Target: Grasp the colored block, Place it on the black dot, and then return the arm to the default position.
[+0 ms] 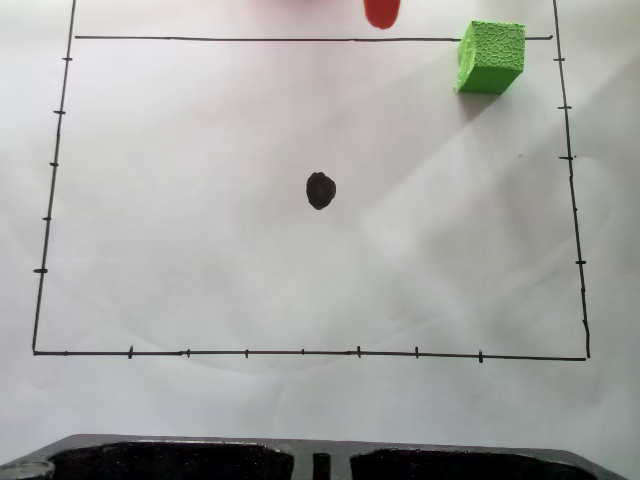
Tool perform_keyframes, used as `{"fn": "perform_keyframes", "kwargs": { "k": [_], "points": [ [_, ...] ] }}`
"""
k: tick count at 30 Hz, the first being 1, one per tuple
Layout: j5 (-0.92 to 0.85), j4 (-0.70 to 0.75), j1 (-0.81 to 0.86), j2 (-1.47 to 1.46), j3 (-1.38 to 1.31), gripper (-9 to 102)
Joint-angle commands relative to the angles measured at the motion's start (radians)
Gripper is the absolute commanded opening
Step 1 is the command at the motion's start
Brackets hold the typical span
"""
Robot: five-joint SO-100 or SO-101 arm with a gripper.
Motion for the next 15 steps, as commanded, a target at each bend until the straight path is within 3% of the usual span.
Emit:
{"fn": "perform_keyframes", "kwargs": {
  "k": [1, 15],
  "points": [
    [0.026, 0.002, -0.058, -0.048, -0.046, 0],
    [0.245, -0.067, -0.259, -0.337, -0.216, 0]
  ]
}}
